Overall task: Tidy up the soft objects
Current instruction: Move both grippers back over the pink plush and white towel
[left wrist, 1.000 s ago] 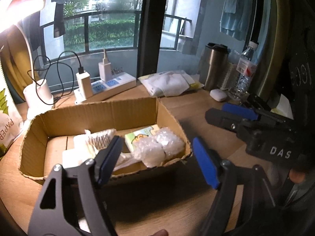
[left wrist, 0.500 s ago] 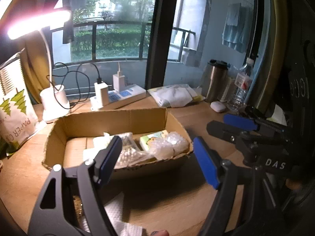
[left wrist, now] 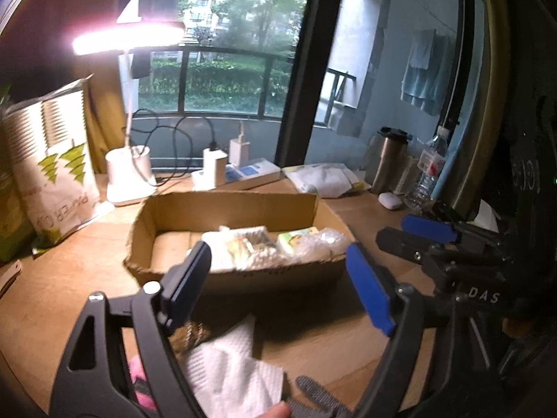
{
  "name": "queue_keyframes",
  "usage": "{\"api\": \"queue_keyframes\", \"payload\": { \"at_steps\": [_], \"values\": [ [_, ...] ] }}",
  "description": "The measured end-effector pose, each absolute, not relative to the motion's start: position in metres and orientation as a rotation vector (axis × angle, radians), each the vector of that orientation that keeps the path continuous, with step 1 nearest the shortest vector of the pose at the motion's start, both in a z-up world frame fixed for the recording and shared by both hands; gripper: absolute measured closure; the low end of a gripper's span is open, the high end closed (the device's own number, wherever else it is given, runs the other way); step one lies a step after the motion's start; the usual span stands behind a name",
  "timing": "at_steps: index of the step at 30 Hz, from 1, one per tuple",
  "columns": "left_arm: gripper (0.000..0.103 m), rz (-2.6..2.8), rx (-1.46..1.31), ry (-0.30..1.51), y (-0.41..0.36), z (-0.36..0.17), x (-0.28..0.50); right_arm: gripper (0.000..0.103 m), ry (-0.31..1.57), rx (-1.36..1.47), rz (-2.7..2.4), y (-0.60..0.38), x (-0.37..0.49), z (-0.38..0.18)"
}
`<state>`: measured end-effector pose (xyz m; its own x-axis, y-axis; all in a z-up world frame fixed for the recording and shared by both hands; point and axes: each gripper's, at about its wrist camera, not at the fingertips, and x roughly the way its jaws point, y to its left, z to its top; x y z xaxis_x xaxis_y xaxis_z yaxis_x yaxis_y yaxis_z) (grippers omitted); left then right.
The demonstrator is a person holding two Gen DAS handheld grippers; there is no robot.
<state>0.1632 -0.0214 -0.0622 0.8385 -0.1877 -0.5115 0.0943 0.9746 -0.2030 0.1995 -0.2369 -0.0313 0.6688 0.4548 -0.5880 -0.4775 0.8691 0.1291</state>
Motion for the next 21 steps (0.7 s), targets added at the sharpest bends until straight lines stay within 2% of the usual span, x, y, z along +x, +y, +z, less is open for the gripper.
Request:
{"api": "queue_keyframes", "payload": {
  "at_steps": [21],
  "values": [
    [0.017, -0.046, -0.253, 0.566, 0.052, -0.091, 0.099, 0.045, 0.726, -0.128, 0.599, -0.168, 0.156, -0.057]
  ]
}}
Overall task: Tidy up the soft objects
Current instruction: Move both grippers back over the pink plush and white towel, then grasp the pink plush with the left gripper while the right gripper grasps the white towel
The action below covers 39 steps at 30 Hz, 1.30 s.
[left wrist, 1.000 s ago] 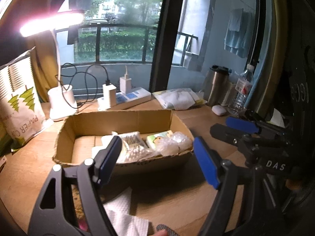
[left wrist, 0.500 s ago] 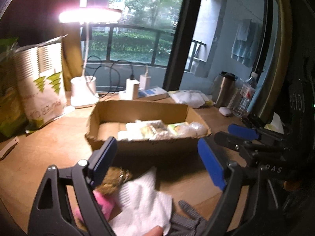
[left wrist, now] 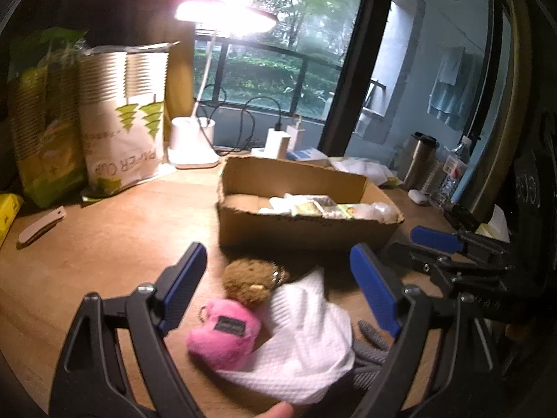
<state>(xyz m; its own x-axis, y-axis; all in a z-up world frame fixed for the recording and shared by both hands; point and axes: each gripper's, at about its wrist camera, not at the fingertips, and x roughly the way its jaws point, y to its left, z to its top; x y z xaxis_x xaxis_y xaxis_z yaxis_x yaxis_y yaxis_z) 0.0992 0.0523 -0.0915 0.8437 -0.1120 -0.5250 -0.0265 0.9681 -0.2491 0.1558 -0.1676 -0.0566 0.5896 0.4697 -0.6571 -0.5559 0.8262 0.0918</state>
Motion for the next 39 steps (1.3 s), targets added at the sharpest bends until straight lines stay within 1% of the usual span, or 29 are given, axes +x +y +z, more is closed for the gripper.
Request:
{"api": "queue_keyframes", "payload": {
  "at_steps": [6, 20, 27, 32, 33, 34, 35, 36, 37, 38, 39],
  "values": [
    [0.017, -0.024, -0.267, 0.584, 0.065, -0.104, 0.088, 0.045, 0.753, -0.146, 0.627, -0.151, 0.147, -0.068],
    [0.017, 0.021, -0.294, 0.682, 0.086, -0.147, 0.08, 0.045, 0.867, -0.178, 0.713, -0.107, 0.139, -0.117],
    [0.017, 0.046, -0.305, 0.71, 0.093, -0.153, 0.085, 0.045, 0.924, -0.169, 0.737, -0.093, 0.15, -0.131],
    [0.017, 0.042, -0.297, 0.734, 0.092, -0.156, 0.089, 0.045, 0.925, -0.222, 0.726, -0.083, 0.151, -0.142],
    [0.017, 0.04, -0.292, 0.741, 0.091, -0.157, 0.09, 0.051, 0.916, -0.239, 0.72, -0.082, 0.15, -0.142],
    [0.017, 0.038, -0.289, 0.745, 0.091, -0.157, 0.091, 0.06, 0.907, -0.256, 0.712, -0.082, 0.15, -0.142],
    [0.017, 0.036, -0.285, 0.75, 0.089, -0.157, 0.093, 0.064, 0.904, -0.262, 0.713, -0.082, 0.15, -0.143],
    [0.017, 0.034, -0.282, 0.752, 0.088, -0.158, 0.094, 0.075, 0.905, -0.256, 0.72, -0.084, 0.151, -0.142],
    [0.017, 0.031, -0.277, 0.756, 0.086, -0.158, 0.094, 0.089, 0.909, -0.248, 0.724, -0.087, 0.152, -0.141],
    [0.017, 0.027, -0.267, 0.762, 0.083, -0.158, 0.096, 0.091, 0.906, -0.243, 0.724, -0.089, 0.152, -0.14],
    [0.017, 0.023, -0.261, 0.766, 0.081, -0.159, 0.098, 0.092, 0.897, -0.238, 0.723, -0.092, 0.151, -0.138]
  ]
}}
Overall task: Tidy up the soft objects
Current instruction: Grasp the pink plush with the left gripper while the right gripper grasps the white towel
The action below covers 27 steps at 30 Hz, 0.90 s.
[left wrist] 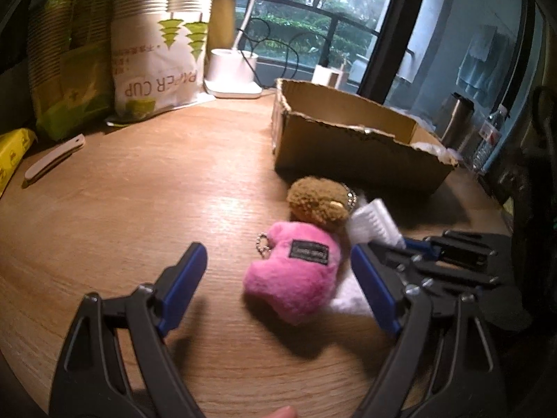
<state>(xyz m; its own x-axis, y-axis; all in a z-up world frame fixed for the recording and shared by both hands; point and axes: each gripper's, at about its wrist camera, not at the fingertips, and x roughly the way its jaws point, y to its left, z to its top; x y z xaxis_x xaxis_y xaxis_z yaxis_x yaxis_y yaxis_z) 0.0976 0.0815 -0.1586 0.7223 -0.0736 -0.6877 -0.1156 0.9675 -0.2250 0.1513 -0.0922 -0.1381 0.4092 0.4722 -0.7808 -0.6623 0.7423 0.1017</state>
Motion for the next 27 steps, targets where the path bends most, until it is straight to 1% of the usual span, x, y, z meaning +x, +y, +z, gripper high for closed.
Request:
{"api": "queue_keyframes", "payload": {
  "at_steps": [4, 17, 18, 19, 22, 27],
  "values": [
    [0.017, 0.015, -0.236, 0.791, 0.074, -0.161, 0.106, 0.093, 0.844, -0.216, 0.723, -0.104, 0.15, -0.121],
    [0.018, 0.01, -0.169, 0.85, 0.059, -0.167, 0.122, 0.093, 0.719, -0.086, 0.689, -0.149, 0.157, -0.076],
    [0.021, 0.01, -0.164, 0.852, 0.058, -0.168, 0.122, 0.093, 0.715, -0.085, 0.685, -0.151, 0.158, -0.075],
    [0.032, 0.009, -0.156, 0.856, 0.057, -0.168, 0.122, 0.093, 0.714, -0.084, 0.683, -0.152, 0.159, -0.075],
    [0.048, 0.006, -0.141, 0.883, 0.054, -0.172, 0.124, 0.093, 0.714, -0.077, 0.675, -0.158, 0.161, -0.074],
    [0.057, -0.009, -0.141, 0.876, 0.052, -0.17, 0.121, 0.093, 0.714, -0.074, 0.67, -0.165, 0.159, -0.074]
  ]
}}
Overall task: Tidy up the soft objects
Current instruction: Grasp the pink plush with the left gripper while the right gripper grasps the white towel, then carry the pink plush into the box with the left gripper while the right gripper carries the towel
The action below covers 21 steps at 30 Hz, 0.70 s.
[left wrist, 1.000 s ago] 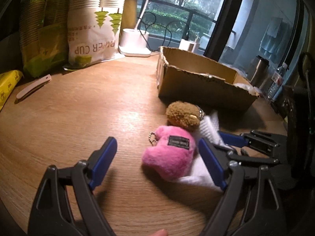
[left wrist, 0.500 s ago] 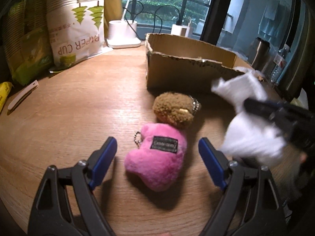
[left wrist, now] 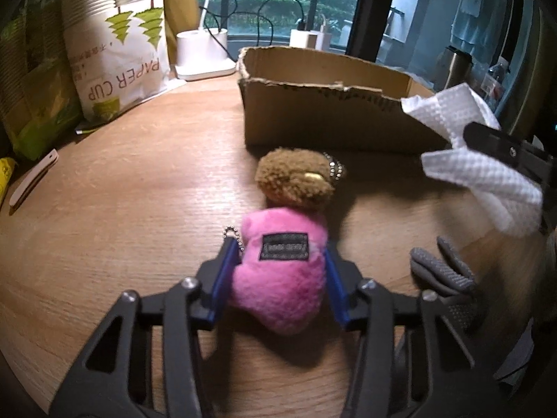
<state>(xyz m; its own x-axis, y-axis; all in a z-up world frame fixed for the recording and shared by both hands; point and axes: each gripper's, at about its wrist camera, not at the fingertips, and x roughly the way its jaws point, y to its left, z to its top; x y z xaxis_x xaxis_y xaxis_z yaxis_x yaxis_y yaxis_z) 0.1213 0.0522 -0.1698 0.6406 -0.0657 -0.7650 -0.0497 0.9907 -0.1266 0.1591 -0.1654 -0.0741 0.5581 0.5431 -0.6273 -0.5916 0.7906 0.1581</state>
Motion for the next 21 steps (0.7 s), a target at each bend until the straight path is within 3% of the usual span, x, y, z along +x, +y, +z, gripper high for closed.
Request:
{"api": "queue_keyframes", "payload": {
  "at_steps": [21],
  "values": [
    [0.058, -0.071, -0.183, 0.723, 0.05, -0.111, 0.097, 0.093, 0.658, -0.089, 0.674, -0.17, 0.151, -0.049]
  ]
}}
